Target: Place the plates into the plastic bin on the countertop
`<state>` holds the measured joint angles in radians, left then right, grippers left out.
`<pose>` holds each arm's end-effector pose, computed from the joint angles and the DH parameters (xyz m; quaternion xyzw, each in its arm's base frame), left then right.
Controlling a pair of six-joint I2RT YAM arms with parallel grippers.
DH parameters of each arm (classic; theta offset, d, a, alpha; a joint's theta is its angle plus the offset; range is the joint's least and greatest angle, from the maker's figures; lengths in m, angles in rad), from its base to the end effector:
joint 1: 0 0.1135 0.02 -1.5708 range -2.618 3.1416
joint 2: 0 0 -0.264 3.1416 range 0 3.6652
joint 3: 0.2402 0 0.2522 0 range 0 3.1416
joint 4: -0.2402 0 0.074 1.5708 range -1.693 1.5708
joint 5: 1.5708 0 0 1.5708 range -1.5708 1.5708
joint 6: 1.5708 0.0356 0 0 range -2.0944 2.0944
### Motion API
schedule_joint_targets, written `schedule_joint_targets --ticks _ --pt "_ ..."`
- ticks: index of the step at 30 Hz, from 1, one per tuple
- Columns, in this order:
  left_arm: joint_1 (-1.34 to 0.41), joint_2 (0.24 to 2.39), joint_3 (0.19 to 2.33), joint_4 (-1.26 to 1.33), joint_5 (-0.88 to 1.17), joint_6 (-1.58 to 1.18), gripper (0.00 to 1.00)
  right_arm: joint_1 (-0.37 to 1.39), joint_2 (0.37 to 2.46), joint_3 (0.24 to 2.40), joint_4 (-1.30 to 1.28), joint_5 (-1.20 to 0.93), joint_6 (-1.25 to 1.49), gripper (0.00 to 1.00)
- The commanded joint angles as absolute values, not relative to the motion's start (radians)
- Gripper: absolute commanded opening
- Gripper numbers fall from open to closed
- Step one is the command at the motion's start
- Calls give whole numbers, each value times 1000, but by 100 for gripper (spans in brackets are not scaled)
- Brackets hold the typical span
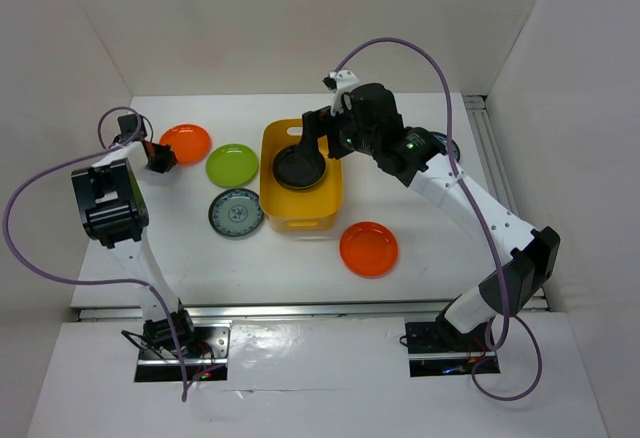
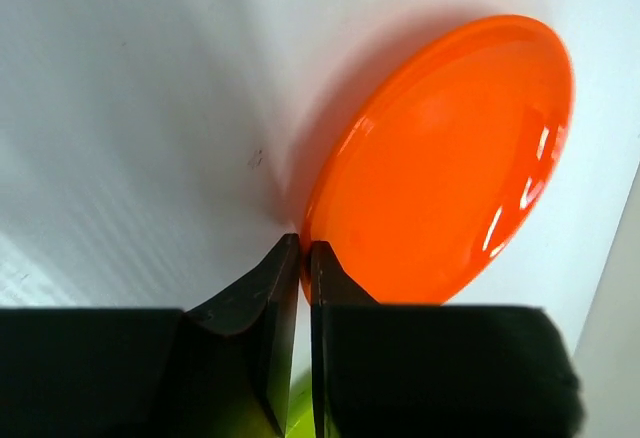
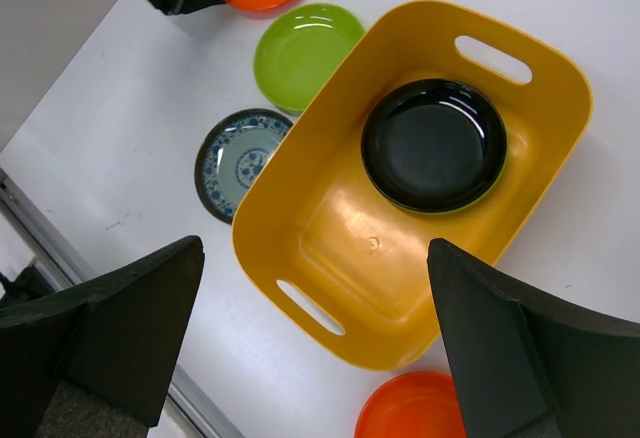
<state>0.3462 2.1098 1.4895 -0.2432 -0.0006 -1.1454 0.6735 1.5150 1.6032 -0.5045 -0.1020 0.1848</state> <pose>0.4336 0.1564 0.1632 -0.6366 0.6890 -0.1345 0.3191 0.2667 0.2174 0.4142 -0.2294 0.8053 0.2656 0.4778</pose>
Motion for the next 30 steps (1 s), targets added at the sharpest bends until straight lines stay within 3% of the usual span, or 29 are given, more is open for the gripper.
schedule_joint_targets --ticks 1,7,13,19,30 --pt "342 1978 1459 -218 -12 -1042 0 673 1483 1635 -520 -46 155 100" --pt "282 1726 1510 -241 55 -924 0 600 1453 1566 -517 121 187 100" --pt "82 1514 1439 -293 118 -804 0 322 1361 1361 -436 54 233 100" --pt "-145 1512 1384 -345 107 -727 0 210 1250 1260 -416 9 242 100" --pt "-268 1732 1470 -377 67 -643 0 117 997 896 -503 -63 331 100"
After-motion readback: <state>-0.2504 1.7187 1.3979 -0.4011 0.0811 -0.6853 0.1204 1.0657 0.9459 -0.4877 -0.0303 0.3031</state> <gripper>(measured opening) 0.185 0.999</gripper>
